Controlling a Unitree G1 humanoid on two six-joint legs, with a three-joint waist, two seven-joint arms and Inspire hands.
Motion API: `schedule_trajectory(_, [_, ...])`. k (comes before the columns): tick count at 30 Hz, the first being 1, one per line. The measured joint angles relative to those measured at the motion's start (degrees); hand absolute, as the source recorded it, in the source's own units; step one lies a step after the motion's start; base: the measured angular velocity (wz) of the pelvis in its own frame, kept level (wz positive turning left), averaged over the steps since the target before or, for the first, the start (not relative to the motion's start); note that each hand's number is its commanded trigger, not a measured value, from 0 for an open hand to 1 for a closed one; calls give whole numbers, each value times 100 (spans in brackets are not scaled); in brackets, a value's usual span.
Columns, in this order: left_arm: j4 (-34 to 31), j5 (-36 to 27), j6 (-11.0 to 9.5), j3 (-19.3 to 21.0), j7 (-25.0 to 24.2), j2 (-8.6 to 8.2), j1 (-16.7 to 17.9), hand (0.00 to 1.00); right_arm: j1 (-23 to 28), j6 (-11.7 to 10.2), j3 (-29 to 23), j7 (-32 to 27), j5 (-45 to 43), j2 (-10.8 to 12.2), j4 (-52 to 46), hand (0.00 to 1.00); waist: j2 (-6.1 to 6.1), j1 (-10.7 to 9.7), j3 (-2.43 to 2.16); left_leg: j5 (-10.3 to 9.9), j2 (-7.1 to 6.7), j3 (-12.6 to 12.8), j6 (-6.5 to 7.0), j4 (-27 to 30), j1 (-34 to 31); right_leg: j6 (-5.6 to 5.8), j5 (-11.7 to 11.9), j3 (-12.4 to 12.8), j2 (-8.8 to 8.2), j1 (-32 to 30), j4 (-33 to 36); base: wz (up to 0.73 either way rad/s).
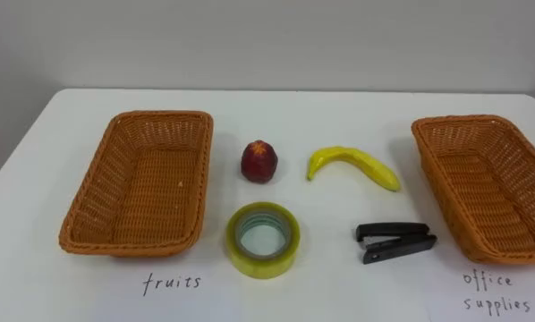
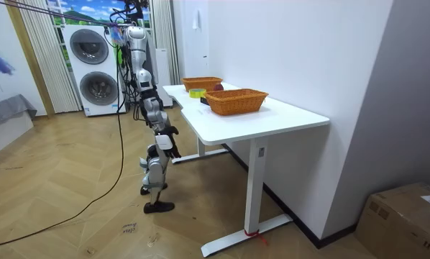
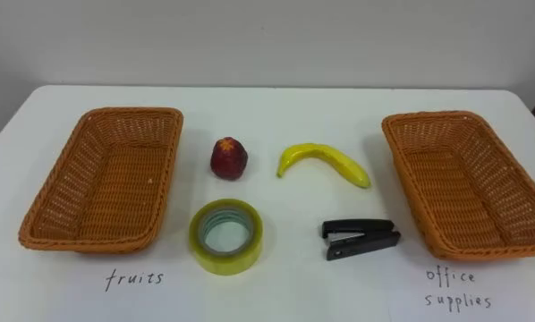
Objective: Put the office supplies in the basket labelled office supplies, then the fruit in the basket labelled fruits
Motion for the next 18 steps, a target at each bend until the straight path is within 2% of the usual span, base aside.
schedule_trajectory(18, [2, -7, 60, 64, -54, 9, 2, 0, 57, 27, -131, 64, 2, 2, 15, 0, -75, -24, -2, 0, -4, 8, 0, 28, 10, 1, -1, 15, 0, 10, -13, 0])
